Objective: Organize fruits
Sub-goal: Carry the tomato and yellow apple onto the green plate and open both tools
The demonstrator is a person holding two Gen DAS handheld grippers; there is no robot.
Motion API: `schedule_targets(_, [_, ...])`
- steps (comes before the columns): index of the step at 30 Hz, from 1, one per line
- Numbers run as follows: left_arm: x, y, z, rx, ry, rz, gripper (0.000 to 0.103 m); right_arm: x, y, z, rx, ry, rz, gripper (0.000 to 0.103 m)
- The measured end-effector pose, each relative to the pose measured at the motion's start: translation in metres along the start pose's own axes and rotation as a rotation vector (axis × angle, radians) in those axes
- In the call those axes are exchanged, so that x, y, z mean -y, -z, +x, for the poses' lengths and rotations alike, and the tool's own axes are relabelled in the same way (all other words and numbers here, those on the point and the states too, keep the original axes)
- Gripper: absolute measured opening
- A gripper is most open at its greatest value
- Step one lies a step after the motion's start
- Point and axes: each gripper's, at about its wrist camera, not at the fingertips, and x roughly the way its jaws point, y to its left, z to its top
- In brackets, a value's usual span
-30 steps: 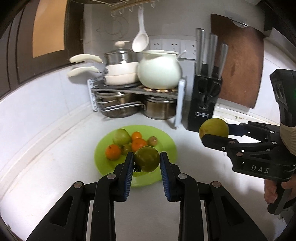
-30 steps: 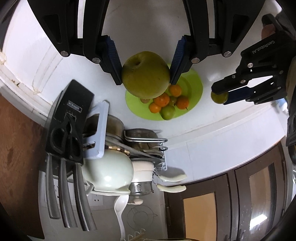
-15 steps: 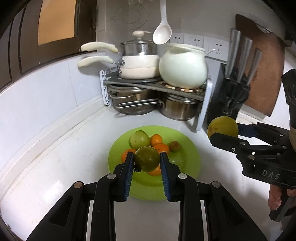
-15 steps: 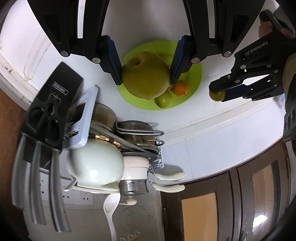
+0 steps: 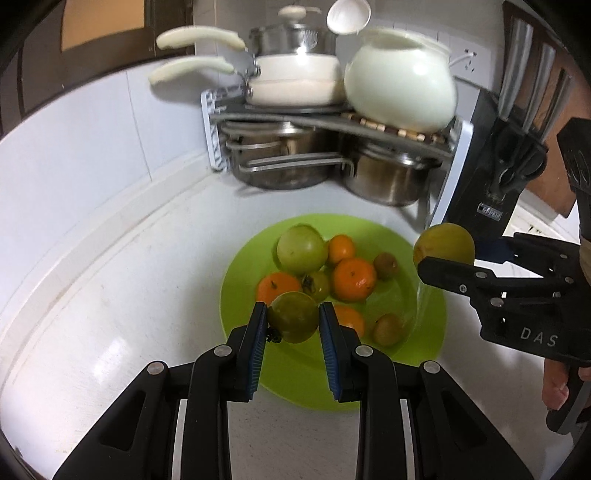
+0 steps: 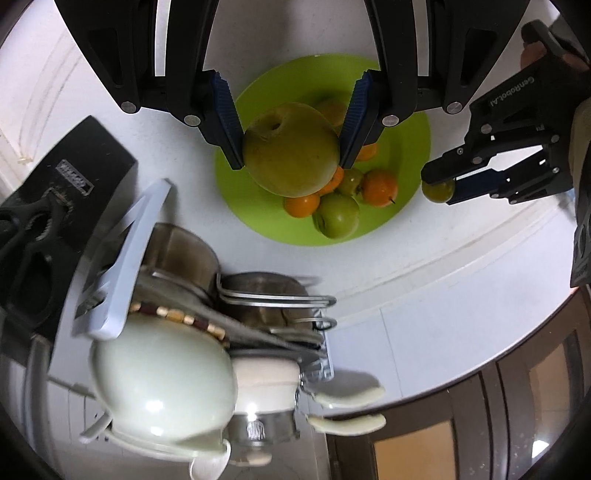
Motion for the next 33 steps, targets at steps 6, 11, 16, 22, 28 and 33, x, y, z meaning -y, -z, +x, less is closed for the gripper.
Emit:
schedule_targets(6, [-0.001,0.007,0.021,-0.054,-0.001,0.005,0.029,0.001,0.003,0.021,-0.051,-0.001,0.001,0.052])
schedule_targets(11, [0.000,0.012,0.032,-0.086,0.001,0.011,0.029,0.004,0.009,0.036,-0.092,-0.004,0.017,0.052])
schedule_targets(16, [0.000,0.012,0.035,-0.093,0.008,0.003,0.031,0.005,0.012,0.041,-0.105,-0.011,0.031,0.053])
schedule_targets(22, [-0.001,0.010,0.030,-0.080,0.000,0.004,0.039,0.001,0.009,0.035,-0.084,-0.008,0.019,0.055])
schedule_targets(28, [-0.002,0.010,0.022,-0.064,-0.012,-0.002,0.046,0.000,0.011,0.030,-0.077,-0.008,0.026,0.055])
schedule_targets(33, [-0.004,0.010,0.008,-0.045,-0.026,-0.017,0.052,-0.004,0.013,0.020,-0.062,-0.003,0.027,0.055])
